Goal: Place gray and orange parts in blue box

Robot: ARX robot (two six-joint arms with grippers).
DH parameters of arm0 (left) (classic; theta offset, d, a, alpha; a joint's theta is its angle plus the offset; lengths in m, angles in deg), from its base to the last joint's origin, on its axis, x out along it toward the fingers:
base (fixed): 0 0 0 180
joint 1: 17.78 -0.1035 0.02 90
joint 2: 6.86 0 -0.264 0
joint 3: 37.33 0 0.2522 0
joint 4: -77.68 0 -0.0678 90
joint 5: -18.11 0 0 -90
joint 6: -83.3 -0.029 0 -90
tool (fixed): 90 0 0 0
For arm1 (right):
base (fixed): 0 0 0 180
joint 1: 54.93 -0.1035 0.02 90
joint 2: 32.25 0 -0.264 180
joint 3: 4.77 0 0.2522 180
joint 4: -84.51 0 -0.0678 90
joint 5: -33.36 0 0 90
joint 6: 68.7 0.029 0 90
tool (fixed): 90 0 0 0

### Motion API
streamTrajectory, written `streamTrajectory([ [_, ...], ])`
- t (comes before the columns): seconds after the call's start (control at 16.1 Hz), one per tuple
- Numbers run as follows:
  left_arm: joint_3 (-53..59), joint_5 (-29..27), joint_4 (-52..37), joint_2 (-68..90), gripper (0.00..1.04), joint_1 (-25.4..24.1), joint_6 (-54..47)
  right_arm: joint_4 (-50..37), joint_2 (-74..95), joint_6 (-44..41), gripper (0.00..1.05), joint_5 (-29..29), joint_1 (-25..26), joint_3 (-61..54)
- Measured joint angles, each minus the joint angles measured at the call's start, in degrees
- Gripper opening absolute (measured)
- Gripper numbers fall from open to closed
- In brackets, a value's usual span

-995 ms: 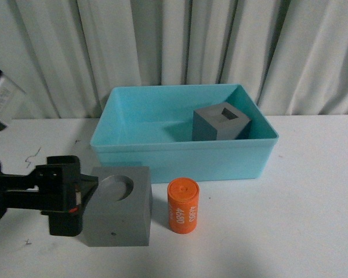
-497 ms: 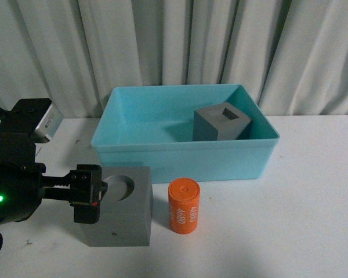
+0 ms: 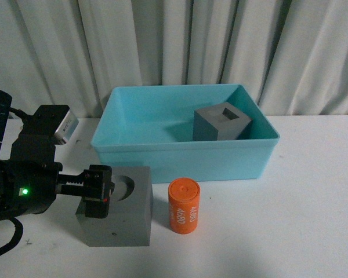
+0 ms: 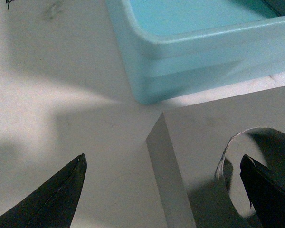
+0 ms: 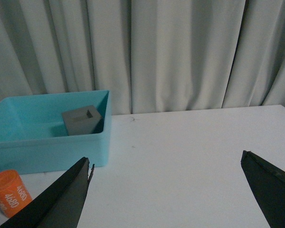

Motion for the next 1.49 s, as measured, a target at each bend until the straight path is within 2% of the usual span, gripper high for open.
streamTrajectory([
  [0.19, -1.05, 0.13, -0.02, 1.11, 0.98, 0.83, -0.83, 0.02, 0.00, 0.00, 0.98, -0.02, 0.00, 0.00],
  [0.56, -1.18, 0.59, -0.02, 0.90, 0.38, 1.75, -0.79, 0.02, 0.00, 0.00, 0.98, -0.02, 0.00, 0.00],
  [0.68, -0.09, 0.63, 1.64, -1.60, 0.26, 1.57, -0.81, 0.02, 0.00, 0.00, 0.98, 0.00, 0.00, 0.00],
  [0.81, 1.81, 0.33, 4.44, -5.38, 0.22, 0.09, -0.79, 0.00, 0.00, 0.00, 0.98, -0.02, 0.00, 0.00],
  [0.93, 4.90, -0.02, 10.54, -14.03, 0.22, -3.52, 0.11, 0.02, 0.00, 0.00, 0.98, -0.02, 0.00, 0.00],
  [0.99, 4.90, 0.17, 16.20, -25.42, 0.22, -7.17, 2.25, 0.02, 0.00, 0.00, 0.98, -0.02, 0.00, 0.00],
  [1.12, 1.77, 0.37, 20.39, -31.61, 0.22, -8.52, 3.61, 0.00, 0.00, 0.00, 0.98, 0.00, 0.00, 0.00],
  [1.49, -12.57, -1.22, 15.56, -23.78, 0.22, -2.19, 4.74, 0.02, 0.00, 0.00, 0.98, -0.02, 0.00, 0.00],
])
